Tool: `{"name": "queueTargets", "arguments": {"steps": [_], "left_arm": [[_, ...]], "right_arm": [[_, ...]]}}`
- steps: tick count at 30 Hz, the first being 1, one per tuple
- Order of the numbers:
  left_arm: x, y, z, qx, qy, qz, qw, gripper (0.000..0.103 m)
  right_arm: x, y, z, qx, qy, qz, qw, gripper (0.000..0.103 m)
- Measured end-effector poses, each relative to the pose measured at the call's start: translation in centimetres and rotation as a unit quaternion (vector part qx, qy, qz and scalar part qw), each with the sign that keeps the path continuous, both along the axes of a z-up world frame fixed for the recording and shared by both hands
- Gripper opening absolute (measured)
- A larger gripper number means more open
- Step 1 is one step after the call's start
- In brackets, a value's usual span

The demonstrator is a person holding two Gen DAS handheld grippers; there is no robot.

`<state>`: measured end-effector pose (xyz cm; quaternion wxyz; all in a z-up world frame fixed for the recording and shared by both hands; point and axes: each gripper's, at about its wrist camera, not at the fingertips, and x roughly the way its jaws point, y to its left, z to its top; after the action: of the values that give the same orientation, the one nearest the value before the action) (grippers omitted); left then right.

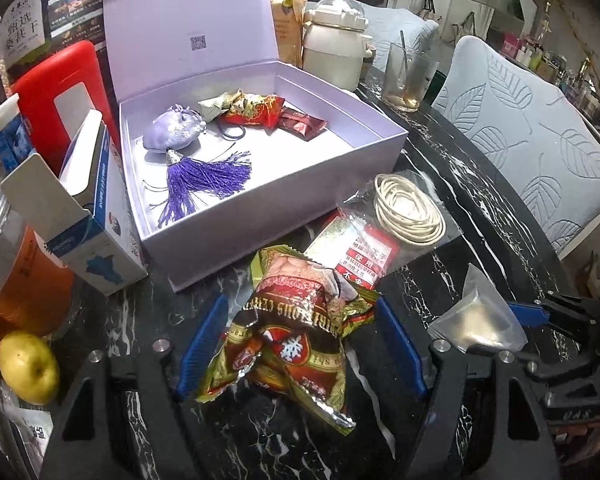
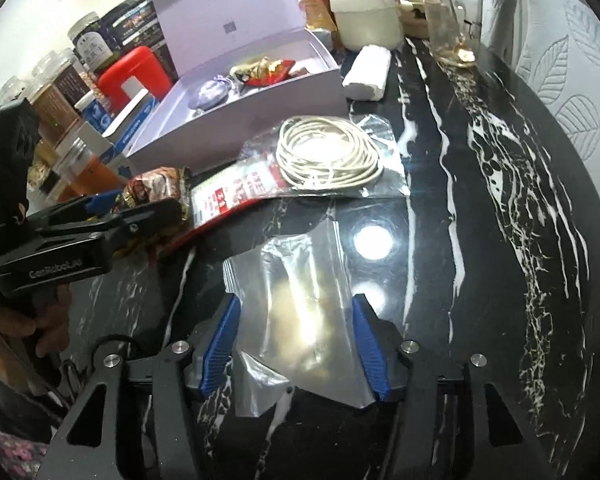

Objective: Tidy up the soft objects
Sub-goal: 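Reach the left gripper to the brown-red crisps bag and close on it, then lift the crisps bag with the left gripper while the right gripper grasps the clear zip bag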

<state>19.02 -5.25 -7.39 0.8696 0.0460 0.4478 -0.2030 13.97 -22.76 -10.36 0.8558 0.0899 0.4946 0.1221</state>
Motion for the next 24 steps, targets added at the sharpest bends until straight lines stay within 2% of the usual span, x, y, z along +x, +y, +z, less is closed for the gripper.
{"name": "queueTargets", "arguments": {"steps": [1, 2, 7, 11, 13, 15, 20, 24], "left_arm": [[-0.1, 0.0, 0.0, 0.000, -0.003, 0.003, 1.0000, 0.058], [-0.2, 0.1, 0.0, 0.001, 0.001, 0.009, 1.0000, 0.054], [-0.8, 1.5, 0.2, -0.039, 0.022, 0.039, 0.9982, 0.047], [-2.6, 1.9, 0.9, -0.045, 0.019, 0.043, 0.9979, 0.042], [-3.7, 2.1, 1.2, -0.046, 0.018, 0.041, 0.9979, 0.042], [-4.7, 2.4, 1.2, -0.049, 0.018, 0.042, 0.9978, 0.042], [-6.0, 3.2, 0.5, -0.062, 0.025, 0.041, 0.9969, 0.042], [-6.3, 3.3, 0.0, -0.058, 0.020, 0.043, 0.9972, 0.042]], "right_arm": [[-0.1, 0.2, 0.0, -0.001, 0.001, 0.003, 1.000, 0.065], [-0.2, 0.4, 0.0, -0.005, 0.002, 0.005, 1.000, 0.069], [-0.7, 1.4, -0.1, -0.038, -0.001, 0.015, 0.999, 0.076], [-1.1, 1.5, -0.2, -0.057, -0.009, 0.011, 0.998, 0.077], [-1.0, 1.5, -0.3, -0.063, -0.010, 0.015, 0.998, 0.078], [-0.9, 1.7, -0.5, -0.076, -0.007, 0.017, 0.997, 0.085], [-0.9, 2.0, -0.6, -0.100, -0.012, 0.015, 0.995, 0.086], [-1.2, 2.3, -0.7, -0.106, -0.014, 0.014, 0.994, 0.086]]}}
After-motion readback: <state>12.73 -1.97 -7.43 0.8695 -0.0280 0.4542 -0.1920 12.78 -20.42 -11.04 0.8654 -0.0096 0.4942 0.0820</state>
